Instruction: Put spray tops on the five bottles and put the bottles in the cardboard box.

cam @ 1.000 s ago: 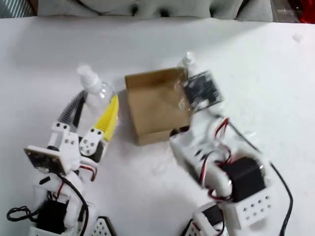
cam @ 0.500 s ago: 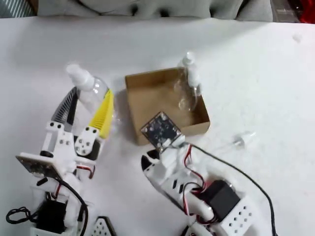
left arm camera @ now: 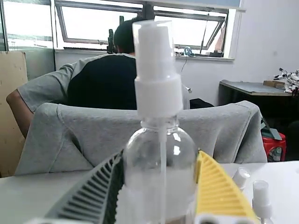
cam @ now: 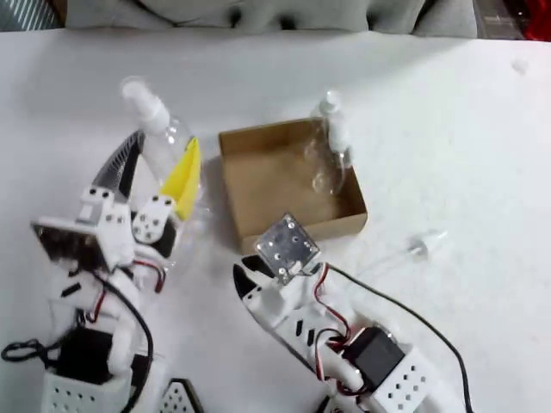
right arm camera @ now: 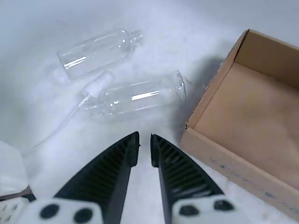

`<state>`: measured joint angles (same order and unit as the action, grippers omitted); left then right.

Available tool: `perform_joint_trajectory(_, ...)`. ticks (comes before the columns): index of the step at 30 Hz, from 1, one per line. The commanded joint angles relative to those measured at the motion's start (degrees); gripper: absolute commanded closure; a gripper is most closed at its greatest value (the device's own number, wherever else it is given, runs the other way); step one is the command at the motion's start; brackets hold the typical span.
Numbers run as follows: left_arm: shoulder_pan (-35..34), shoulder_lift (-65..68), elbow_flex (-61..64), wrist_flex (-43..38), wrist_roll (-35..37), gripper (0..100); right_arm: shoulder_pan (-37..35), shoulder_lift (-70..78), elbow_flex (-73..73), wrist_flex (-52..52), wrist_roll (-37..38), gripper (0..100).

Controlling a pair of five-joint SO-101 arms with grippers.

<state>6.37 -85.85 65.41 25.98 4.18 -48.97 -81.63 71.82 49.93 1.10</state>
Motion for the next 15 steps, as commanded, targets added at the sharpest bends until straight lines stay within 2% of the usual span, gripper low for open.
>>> perform_joint_trajectory(1,0.13,7.34,-5.71,-1.85,-0.18,95,-0.48,-4.53,2.29,-5.85,-0.70,98.4)
perform_joint_trajectory(6,0.13,14.37,-5.63,-7.47,0.26,95,-0.48,-15.08,8.00,-10.59,-11.16,98.4)
perform_joint_trajectory(9,0.13,18.95,-6.42,-9.85,5.80,95,-0.48,-21.67,11.60,-11.47,-11.34,98.4)
perform_joint_trajectory(12,0.13,22.99,-8.18,-11.34,11.52,95,-0.48,-21.14,13.80,-14.81,-11.52,98.4)
perform_joint_trajectory(15,0.75,25.71,-9.85,-11.16,12.40,95,-0.48,-18.42,15.03,-20.62,-11.69,98.4)
